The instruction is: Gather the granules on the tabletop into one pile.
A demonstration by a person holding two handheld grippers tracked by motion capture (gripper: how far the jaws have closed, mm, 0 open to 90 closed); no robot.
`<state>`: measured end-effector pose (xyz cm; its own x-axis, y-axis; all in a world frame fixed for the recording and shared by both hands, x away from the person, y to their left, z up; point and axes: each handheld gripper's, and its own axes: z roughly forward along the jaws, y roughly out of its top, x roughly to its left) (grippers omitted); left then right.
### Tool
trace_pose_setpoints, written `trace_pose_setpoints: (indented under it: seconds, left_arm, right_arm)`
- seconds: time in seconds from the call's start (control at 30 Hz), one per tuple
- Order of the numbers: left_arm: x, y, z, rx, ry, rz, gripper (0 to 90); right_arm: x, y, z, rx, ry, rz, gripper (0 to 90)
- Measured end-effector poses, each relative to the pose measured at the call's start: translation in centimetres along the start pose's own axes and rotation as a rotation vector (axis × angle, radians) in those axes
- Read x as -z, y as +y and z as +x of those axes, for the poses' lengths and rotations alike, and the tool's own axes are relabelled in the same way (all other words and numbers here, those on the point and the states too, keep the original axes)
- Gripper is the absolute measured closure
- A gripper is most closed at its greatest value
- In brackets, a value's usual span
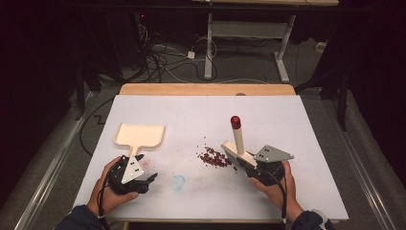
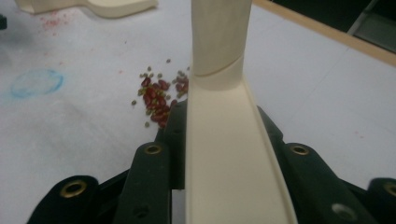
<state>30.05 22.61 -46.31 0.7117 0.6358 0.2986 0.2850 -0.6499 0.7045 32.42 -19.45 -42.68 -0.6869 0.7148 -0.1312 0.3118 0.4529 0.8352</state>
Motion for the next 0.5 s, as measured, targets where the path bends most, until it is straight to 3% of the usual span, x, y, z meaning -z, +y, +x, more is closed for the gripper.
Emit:
trace_pose_setpoints:
  seconds: [0.27, 0.33, 0.4, 0.5]
  left_arm:
    - [0.2, -0.1, 0.0, 0.003, 0.004, -0.002, 22.2]
    - [0.2, 0.0, 0.0, 0.0, 0.004, 0.0, 22.3]
    - [0.2, 0.0, -0.1, 0.0, 0.004, -0.005, 22.5]
    - [0.2, 0.0, -0.1, -0.012, -0.004, 0.0, 24.2]
  right_arm:
    - [2.7, -0.5, -1.4, -0.061, -0.053, -0.082, 67.6]
    - [2.6, -1.4, -1.9, -0.058, -0.091, -0.068, 67.6]
    - [2.2, -2.4, -2.4, -0.063, -0.119, -0.019, 67.5]
    - [1.9, -3.2, -3.0, -0.097, -0.163, 0.019, 67.3]
